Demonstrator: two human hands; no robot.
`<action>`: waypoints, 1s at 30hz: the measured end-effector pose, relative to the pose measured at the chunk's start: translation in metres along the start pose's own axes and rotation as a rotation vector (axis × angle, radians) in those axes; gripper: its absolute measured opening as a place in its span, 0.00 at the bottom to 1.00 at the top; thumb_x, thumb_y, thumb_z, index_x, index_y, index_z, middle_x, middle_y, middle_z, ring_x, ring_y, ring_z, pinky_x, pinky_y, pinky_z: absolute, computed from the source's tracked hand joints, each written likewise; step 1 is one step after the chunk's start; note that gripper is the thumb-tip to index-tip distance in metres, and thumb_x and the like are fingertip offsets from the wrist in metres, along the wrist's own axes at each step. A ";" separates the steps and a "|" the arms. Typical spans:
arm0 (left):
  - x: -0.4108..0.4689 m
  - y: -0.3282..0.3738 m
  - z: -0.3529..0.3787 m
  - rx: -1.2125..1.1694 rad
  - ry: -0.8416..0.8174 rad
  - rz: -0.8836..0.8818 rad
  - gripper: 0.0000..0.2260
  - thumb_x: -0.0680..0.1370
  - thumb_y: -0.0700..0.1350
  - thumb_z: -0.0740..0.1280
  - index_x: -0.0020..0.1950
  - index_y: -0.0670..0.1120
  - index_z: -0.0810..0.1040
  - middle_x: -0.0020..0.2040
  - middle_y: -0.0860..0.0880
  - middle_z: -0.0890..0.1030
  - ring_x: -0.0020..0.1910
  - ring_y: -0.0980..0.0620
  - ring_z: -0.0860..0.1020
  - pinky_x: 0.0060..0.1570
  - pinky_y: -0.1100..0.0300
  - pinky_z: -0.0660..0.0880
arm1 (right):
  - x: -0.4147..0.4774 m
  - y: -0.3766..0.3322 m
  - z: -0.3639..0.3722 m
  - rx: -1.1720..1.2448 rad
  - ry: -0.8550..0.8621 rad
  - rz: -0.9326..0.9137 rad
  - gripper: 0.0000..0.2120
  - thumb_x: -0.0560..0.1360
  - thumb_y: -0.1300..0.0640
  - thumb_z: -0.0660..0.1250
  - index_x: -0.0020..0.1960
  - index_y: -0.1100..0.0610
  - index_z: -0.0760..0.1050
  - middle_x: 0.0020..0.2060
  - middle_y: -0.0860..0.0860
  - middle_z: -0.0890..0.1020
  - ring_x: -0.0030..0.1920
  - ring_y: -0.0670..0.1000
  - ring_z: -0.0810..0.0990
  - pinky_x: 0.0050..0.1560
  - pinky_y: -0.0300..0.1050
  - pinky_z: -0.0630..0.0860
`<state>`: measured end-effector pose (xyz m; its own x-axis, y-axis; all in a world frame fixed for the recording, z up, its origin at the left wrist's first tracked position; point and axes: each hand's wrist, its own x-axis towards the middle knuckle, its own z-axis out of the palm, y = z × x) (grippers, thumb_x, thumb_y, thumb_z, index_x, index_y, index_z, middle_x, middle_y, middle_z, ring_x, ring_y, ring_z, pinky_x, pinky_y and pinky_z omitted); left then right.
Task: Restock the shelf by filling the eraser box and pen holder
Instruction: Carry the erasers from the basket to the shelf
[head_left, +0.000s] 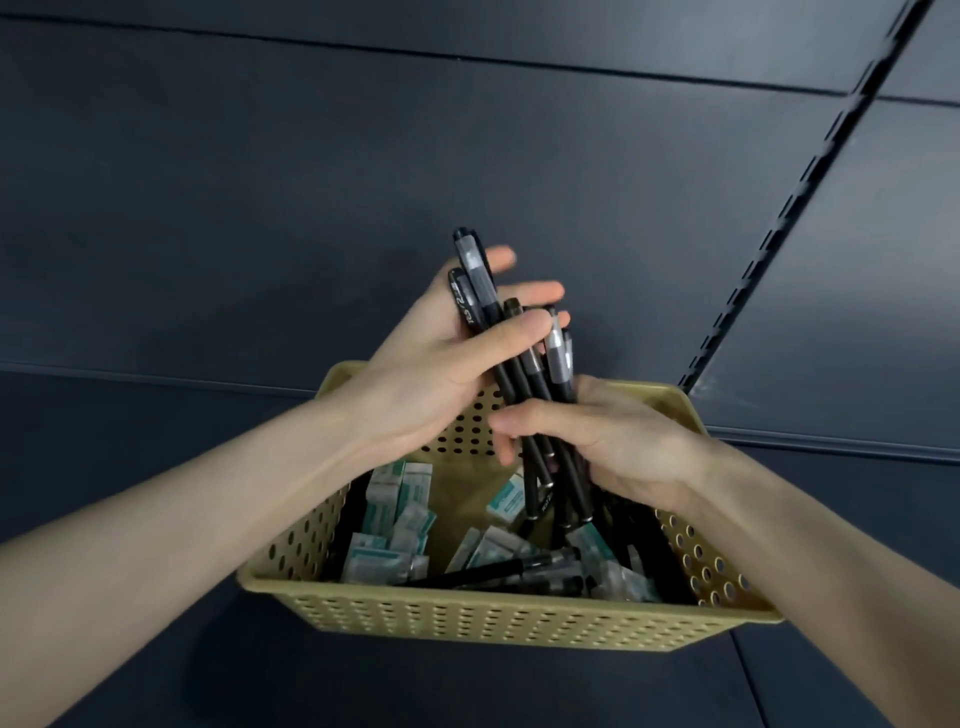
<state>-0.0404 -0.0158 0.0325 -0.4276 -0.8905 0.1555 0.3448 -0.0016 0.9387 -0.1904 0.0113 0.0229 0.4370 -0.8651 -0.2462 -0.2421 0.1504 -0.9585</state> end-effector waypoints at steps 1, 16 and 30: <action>0.002 0.002 -0.003 0.025 0.021 0.031 0.33 0.68 0.38 0.69 0.71 0.48 0.61 0.63 0.44 0.77 0.57 0.48 0.80 0.56 0.51 0.78 | 0.000 0.001 0.000 -0.006 -0.011 0.013 0.10 0.75 0.56 0.66 0.37 0.59 0.74 0.32 0.50 0.76 0.34 0.48 0.74 0.37 0.42 0.72; 0.005 -0.011 -0.006 0.644 -0.068 0.209 0.17 0.78 0.56 0.60 0.56 0.45 0.74 0.51 0.41 0.80 0.51 0.43 0.80 0.55 0.41 0.74 | 0.003 0.005 -0.002 0.208 -0.138 0.092 0.05 0.70 0.62 0.69 0.37 0.60 0.74 0.32 0.53 0.77 0.35 0.50 0.78 0.42 0.48 0.78; -0.014 -0.026 -0.038 1.208 -0.688 -0.525 0.16 0.75 0.54 0.66 0.59 0.49 0.75 0.51 0.57 0.78 0.47 0.63 0.76 0.47 0.72 0.73 | -0.007 0.021 -0.025 0.009 -0.033 0.221 0.09 0.67 0.61 0.72 0.34 0.57 0.73 0.26 0.49 0.75 0.29 0.48 0.75 0.36 0.42 0.76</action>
<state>-0.0115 -0.0211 -0.0063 -0.7012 -0.5223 -0.4853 -0.7079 0.4296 0.5606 -0.2203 0.0078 0.0084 0.4027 -0.7942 -0.4551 -0.3273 0.3394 -0.8819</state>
